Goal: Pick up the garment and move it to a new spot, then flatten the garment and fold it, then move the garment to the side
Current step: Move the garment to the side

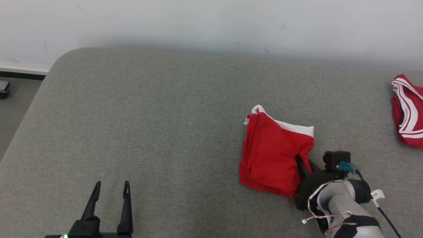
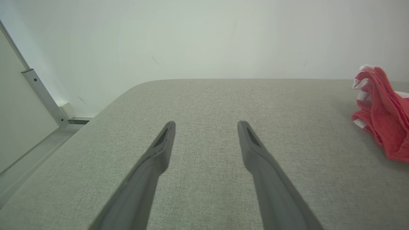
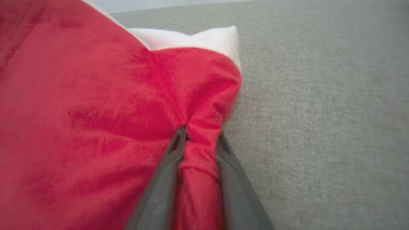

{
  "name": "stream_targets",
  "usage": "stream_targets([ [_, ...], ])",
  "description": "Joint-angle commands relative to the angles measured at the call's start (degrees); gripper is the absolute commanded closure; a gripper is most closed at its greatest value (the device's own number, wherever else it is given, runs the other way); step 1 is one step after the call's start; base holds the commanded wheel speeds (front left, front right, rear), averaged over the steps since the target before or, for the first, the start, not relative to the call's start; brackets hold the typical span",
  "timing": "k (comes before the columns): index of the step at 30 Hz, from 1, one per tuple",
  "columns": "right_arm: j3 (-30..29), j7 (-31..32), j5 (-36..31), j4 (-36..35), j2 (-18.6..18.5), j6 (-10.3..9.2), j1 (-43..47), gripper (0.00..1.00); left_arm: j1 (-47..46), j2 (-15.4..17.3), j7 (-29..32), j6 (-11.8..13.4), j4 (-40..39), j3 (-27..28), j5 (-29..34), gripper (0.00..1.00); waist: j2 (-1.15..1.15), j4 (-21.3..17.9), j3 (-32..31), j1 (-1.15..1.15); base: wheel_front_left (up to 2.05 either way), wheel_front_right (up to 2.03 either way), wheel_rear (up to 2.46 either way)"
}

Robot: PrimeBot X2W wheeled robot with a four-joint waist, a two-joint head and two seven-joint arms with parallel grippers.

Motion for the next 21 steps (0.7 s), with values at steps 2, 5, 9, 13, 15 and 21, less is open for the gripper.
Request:
stream_targets([
  [2,1.4,-0.1,0.4,0.8,-0.6,-0.17,-0.3,1.0,-0.6,-0.1,-0.2,-0.2,-0.1,0.2,-0.6,0.0,-0.01,-0.3,0.2,-0.01,0.0,0.0,0.0],
  [5,3.5,-0.7,1.1,-0.1,-2.8,-0.18,-3.0,1.0,-0.9,-0.1,-0.2,-0.3,-0.4,0.4,-0.9,0.0,-0.01,-1.1,0.8,-0.01,0.0,0.0,0.0],
  [9,5.5,1.4,5.4,-2.7,-4.5,-0.17,-7.7,1.0,-2.4,-0.1,-0.2,-0.8,-0.9,0.1,-0.8,0.0,-0.01,-2.6,3.7,-0.01,0.0,0.0,0.0],
  [13,9.8,4.0,7.1,-5.7,-9.8,-0.18,-12.1,1.0,-5.0,-0.4,-0.2,-1.4,-1.5,-1.0,-1.0,0.0,-0.01,-3.5,7.5,-0.01,0.0,0.0,0.0],
  [15,12.0,5.3,7.9,-7.1,-12.5,-0.18,-14.2,1.0,-6.6,-0.5,-0.2,-1.6,-1.5,-1.5,-1.1,0.0,-0.01,-3.6,9.1,-0.01,0.0,0.0,0.0],
  [21,17.3,9.4,11.8,-11.8,-22.1,-0.18,-19.7,1.0,-9.3,-0.5,-0.2,-2.1,-2.2,-1.4,-0.8,0.0,-0.01,-5.5,13.4,-0.01,0.0,0.0,0.0],
])
